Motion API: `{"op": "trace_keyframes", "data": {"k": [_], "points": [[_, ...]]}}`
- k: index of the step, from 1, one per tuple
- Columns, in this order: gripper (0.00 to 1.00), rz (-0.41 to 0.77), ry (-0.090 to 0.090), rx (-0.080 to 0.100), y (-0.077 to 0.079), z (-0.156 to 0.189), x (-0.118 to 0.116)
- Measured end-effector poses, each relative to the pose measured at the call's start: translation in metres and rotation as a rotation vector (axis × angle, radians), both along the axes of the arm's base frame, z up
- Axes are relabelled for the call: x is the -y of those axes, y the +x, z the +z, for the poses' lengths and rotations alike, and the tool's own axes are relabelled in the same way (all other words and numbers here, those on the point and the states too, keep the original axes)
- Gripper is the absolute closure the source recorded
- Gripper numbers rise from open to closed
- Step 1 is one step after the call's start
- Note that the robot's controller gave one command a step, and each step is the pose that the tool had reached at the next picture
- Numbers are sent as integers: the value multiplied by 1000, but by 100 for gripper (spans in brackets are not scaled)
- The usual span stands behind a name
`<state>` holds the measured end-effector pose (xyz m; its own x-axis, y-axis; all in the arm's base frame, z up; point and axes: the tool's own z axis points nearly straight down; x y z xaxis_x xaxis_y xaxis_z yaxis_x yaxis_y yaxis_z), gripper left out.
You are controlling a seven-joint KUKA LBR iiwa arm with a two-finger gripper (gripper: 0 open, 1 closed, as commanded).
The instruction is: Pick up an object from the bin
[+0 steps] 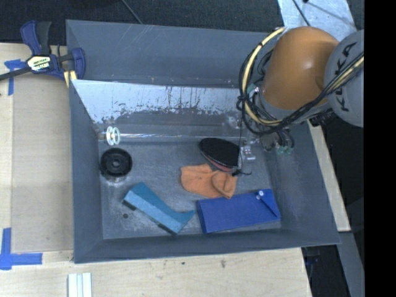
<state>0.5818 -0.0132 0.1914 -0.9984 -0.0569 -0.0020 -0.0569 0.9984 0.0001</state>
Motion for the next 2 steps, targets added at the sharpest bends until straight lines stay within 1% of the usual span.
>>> {"op": "trace_keyframes", "data": {"k": [1,2], "points": [[0,-66,0,7,5,-49,-14],[100,5,1,8,13,-119,-5]]}}
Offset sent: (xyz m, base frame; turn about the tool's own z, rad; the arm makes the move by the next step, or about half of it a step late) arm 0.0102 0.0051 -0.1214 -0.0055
